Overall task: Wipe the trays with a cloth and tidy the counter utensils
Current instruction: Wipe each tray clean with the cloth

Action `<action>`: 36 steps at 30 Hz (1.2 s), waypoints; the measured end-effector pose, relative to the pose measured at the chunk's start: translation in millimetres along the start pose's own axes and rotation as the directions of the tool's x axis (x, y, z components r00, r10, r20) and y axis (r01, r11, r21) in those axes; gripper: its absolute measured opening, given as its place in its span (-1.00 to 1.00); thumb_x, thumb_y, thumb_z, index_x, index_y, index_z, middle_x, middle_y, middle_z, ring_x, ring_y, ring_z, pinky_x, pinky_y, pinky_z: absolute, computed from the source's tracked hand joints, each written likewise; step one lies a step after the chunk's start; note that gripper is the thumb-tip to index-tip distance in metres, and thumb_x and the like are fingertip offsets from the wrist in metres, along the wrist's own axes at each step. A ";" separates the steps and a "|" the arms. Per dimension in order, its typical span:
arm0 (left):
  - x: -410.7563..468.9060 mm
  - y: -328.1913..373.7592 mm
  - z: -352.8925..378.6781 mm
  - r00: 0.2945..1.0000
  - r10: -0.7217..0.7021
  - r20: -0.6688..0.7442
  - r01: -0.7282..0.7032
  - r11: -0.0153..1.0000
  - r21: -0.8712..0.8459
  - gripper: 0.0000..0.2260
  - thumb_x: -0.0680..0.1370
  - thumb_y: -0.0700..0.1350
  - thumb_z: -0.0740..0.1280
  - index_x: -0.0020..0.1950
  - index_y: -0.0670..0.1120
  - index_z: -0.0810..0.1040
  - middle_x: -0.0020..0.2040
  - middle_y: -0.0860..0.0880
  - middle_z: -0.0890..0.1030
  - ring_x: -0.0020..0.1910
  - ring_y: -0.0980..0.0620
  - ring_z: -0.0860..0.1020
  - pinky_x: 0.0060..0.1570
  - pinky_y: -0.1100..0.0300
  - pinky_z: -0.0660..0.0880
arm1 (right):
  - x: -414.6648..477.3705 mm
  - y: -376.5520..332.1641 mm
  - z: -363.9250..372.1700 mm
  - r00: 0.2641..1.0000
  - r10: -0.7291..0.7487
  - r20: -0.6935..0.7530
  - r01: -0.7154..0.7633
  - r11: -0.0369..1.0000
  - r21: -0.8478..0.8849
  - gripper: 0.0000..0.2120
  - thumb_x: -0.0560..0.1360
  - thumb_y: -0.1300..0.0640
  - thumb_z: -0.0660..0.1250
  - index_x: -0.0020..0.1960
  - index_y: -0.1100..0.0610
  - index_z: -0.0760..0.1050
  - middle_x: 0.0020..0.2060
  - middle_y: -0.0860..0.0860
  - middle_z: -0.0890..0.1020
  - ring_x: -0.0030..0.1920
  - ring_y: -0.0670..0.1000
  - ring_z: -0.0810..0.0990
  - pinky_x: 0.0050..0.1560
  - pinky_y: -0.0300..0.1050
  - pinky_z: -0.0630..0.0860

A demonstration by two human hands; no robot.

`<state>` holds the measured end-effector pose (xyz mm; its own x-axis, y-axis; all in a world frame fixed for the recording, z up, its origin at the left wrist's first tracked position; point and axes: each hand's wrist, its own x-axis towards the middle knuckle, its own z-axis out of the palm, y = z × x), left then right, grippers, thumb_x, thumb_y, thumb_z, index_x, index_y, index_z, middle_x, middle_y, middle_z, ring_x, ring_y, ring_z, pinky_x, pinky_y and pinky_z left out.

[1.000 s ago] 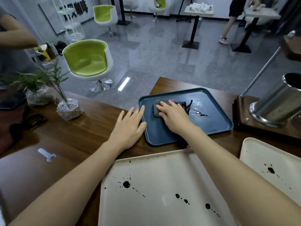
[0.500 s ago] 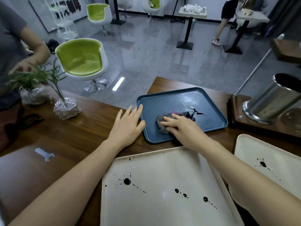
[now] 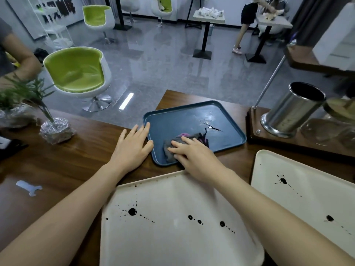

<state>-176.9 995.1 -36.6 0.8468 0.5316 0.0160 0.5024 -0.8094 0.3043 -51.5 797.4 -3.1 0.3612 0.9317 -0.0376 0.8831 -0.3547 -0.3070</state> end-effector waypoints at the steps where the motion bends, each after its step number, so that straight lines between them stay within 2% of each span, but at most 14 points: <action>1: -0.4 0.7 -1.0 1.000 -0.002 0.004 0.002 1.000 -0.008 -0.43 0.70 0.10 0.04 0.69 0.04 -0.03 0.66 -0.01 0.13 0.65 0.01 0.00 0.61 -0.09 -0.12 | -4.4 14.5 -6.1 0.998 0.061 0.002 -0.061 0.998 0.007 -0.64 0.69 0.01 0.12 0.45 -0.14 0.43 0.51 -0.16 0.33 0.57 0.00 0.15 0.54 -0.01 0.03; 4: 0.6 3.8 -4.1 1.000 -0.012 0.024 0.013 1.000 -0.027 -0.44 0.71 0.08 0.06 0.69 0.03 -0.02 0.67 -0.01 0.12 0.65 0.00 -0.01 0.61 -0.11 -0.12 | -19.0 52.8 -29.6 0.962 0.269 -0.034 -0.270 0.962 -0.029 -0.64 0.69 0.02 0.11 0.46 -0.13 0.42 0.52 -0.16 0.32 0.56 0.01 0.17 0.51 -0.03 0.06; 7: 4.3 10.2 -4.6 0.998 -0.055 0.031 0.056 0.997 -0.055 -0.45 0.70 0.01 0.07 0.69 0.00 0.01 0.67 -0.03 0.12 0.66 -0.04 -0.01 0.60 -0.17 -0.15 | -22.9 68.0 -40.0 0.933 0.351 -0.075 -0.356 0.932 -0.068 -0.64 0.69 0.03 0.11 0.45 -0.12 0.44 0.50 -0.13 0.36 0.52 0.05 0.24 0.44 -0.04 0.17; 10: 8.0 24.6 2.0 0.991 -0.137 0.003 0.136 0.988 -0.079 -0.46 0.69 -0.05 0.04 0.68 -0.07 0.04 0.66 -0.06 0.14 0.65 -0.08 -0.01 0.56 -0.25 -0.18 | -19.3 69.3 -32.1 0.935 0.340 -0.100 -0.347 0.936 -0.059 -0.65 0.68 0.03 0.12 0.43 -0.13 0.44 0.50 -0.14 0.36 0.54 0.06 0.22 0.48 -0.01 0.13; 12: 10.5 31.2 8.3 0.984 -0.179 -0.015 0.177 0.981 -0.074 -0.47 0.71 0.00 0.01 0.67 -0.09 0.04 0.66 -0.06 0.14 0.65 -0.09 -0.01 0.54 -0.29 -0.19 | -19.0 67.2 -29.7 0.937 0.332 -0.107 -0.341 0.937 -0.076 -0.65 0.68 0.04 0.12 0.42 -0.12 0.45 0.50 -0.13 0.37 0.53 0.08 0.24 0.47 0.00 0.15; 14: 13.3 31.3 10.8 0.982 -0.189 -0.019 0.188 0.981 -0.053 -0.49 0.73 0.03 -0.01 0.67 -0.07 0.04 0.66 -0.05 0.14 0.66 -0.08 -0.01 0.54 -0.30 -0.18 | -20.0 60.5 -30.4 0.943 0.317 -0.103 -0.327 0.939 -0.110 -0.66 0.67 0.05 0.11 0.41 -0.11 0.45 0.49 -0.13 0.38 0.52 0.09 0.26 0.41 -0.02 0.20; 17: 18.4 24.1 7.9 0.984 -0.177 0.003 0.177 0.984 -0.019 -0.52 0.74 -0.03 -0.01 0.67 -0.03 0.07 0.67 -0.04 0.12 0.66 -0.06 -0.01 0.56 -0.27 -0.16 | -24.8 40.7 -26.9 0.960 0.271 -0.078 -0.278 0.953 -0.117 -0.67 0.68 0.06 0.09 0.40 -0.08 0.44 0.48 -0.13 0.38 0.51 0.10 0.27 0.38 -0.01 0.22; 21: 24.4 28.5 2.6 0.977 -0.213 0.022 0.213 0.977 0.014 -0.55 0.74 -0.04 0.02 0.65 0.05 0.14 0.69 -0.08 -0.01 0.66 -0.15 -0.07 0.57 -0.28 -0.08 | -29.6 24.9 -22.8 0.963 0.256 -0.084 -0.263 0.960 -0.095 -0.65 0.69 0.09 0.07 0.42 -0.05 0.43 0.46 -0.09 0.41 0.46 0.14 0.31 0.38 0.03 0.24; 24: 21.0 47.3 7.2 0.990 -0.135 -0.032 0.135 0.991 -0.014 -0.53 0.71 0.17 0.04 0.63 0.12 0.22 0.69 -0.08 -0.14 0.65 -0.15 -0.16 0.58 -0.24 -0.08 | -29.3 24.9 -23.5 0.959 0.271 -0.077 -0.277 0.957 -0.084 -0.64 0.70 0.07 0.06 0.46 -0.07 0.38 0.49 -0.10 0.37 0.50 0.14 0.26 0.41 0.03 0.20; 26: 16.6 56.1 11.0 0.999 -0.038 0.008 0.038 0.997 0.066 -0.38 0.62 0.39 -0.05 0.65 0.20 0.13 0.69 -0.05 -0.07 0.66 -0.12 -0.16 0.59 -0.22 -0.12 | -29.5 25.3 -22.6 0.960 0.272 -0.063 -0.276 0.957 -0.087 -0.62 0.70 0.05 0.04 0.49 -0.08 0.34 0.52 -0.10 0.33 0.54 0.14 0.21 0.45 0.04 0.16; 28: 16.1 57.7 10.4 0.998 -0.011 0.067 0.001 0.990 0.140 -0.23 0.49 0.51 -0.19 0.66 0.24 0.01 0.69 -0.02 -0.03 0.66 -0.10 -0.14 0.59 -0.21 -0.14 | -28.9 27.2 -21.1 0.961 0.270 -0.065 -0.275 0.957 -0.090 -0.62 0.71 0.03 0.05 0.50 -0.09 0.32 0.53 -0.11 0.31 0.54 0.13 0.19 0.46 0.05 0.15; 31: 17.8 54.5 9.7 0.995 0.010 0.098 -0.028 0.983 0.180 -0.15 0.42 0.57 -0.24 0.66 0.24 -0.06 0.69 -0.02 -0.07 0.66 -0.09 -0.11 0.60 -0.18 -0.13 | -13.9 43.1 -18.1 0.957 0.279 -0.078 -0.286 0.953 -0.098 -0.63 0.70 0.02 0.06 0.48 -0.06 0.33 0.53 -0.08 0.30 0.54 0.15 0.19 0.45 0.09 0.16; 36: 18.4 54.0 11.5 0.995 0.018 0.096 -0.034 0.985 0.170 -0.15 0.43 0.58 -0.16 0.66 0.23 -0.07 0.69 0.00 -0.10 0.66 -0.04 -0.14 0.61 -0.17 -0.11 | 46.4 91.0 -20.2 0.927 0.347 -0.143 -0.363 0.925 -0.113 -0.64 0.68 0.04 0.05 0.45 -0.01 0.35 0.52 -0.04 0.31 0.51 0.22 0.22 0.45 0.14 0.19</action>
<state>-132.2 958.4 -30.9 0.8684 0.4909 -0.0698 0.4958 -0.8575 0.1371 51.7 806.8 -13.6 0.6837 0.7297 -0.0055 0.7194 -0.6753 -0.1626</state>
